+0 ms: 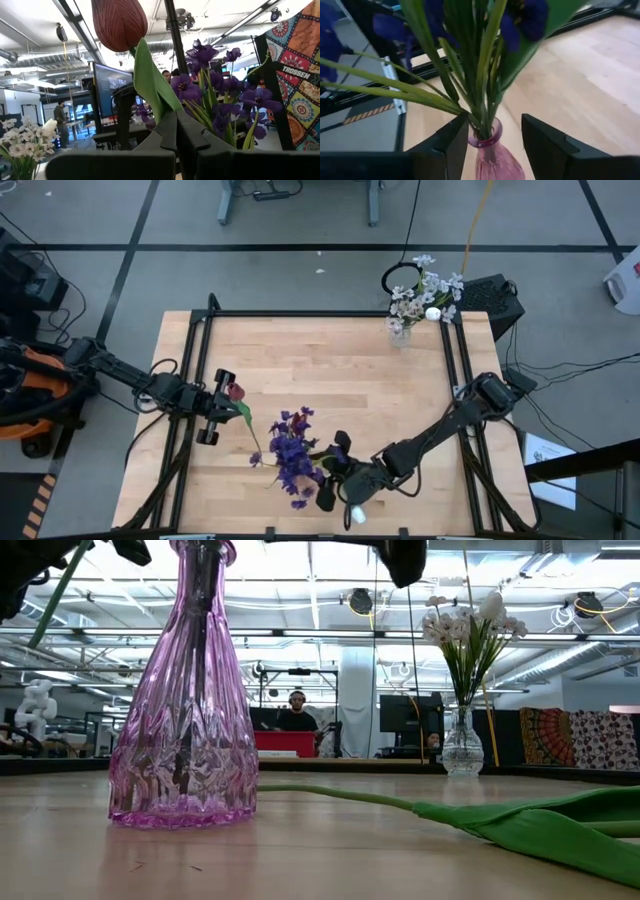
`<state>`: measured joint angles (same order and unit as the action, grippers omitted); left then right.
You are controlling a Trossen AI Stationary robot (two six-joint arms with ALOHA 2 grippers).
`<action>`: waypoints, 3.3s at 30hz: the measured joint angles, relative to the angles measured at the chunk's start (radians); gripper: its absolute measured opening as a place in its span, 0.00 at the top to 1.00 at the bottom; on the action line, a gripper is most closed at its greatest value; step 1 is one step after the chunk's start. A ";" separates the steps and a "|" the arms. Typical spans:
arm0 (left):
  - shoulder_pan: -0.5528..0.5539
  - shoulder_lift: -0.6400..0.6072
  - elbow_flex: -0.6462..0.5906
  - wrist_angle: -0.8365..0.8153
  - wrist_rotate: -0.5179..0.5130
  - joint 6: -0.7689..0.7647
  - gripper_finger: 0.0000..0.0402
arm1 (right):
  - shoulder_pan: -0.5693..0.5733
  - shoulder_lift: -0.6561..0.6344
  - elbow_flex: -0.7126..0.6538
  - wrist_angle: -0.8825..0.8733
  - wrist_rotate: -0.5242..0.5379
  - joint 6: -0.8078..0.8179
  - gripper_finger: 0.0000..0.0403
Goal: Sort flowers into vase by color
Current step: Put the red flower into the pink vase
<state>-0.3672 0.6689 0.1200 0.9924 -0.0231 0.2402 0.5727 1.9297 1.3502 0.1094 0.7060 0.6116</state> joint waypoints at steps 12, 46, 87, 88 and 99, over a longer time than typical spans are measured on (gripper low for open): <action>0.000 0.000 0.000 0.000 0.000 -0.003 1.00 | -0.030 0.000 0.000 -0.020 -0.232 -0.052 0.41; 0.000 0.000 0.001 0.012 -0.012 -0.026 1.00 | -0.101 0.000 0.000 0.067 -0.211 -0.206 0.50; 0.000 0.001 0.047 0.039 0.029 -0.026 1.00 | -0.080 -0.015 0.000 -0.060 -0.232 -0.206 0.62; 0.000 0.001 0.047 0.037 0.029 -0.026 1.00 | -0.080 -0.021 0.000 -0.070 -0.242 -0.205 0.60; 0.000 0.001 0.047 -0.003 0.028 -0.026 1.00 | -0.039 -0.111 0.000 -0.344 -0.346 -0.054 0.43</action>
<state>-0.3672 0.6701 0.1669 0.9894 0.0048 0.2140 0.5341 1.8190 1.3506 -0.2347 0.3605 0.5576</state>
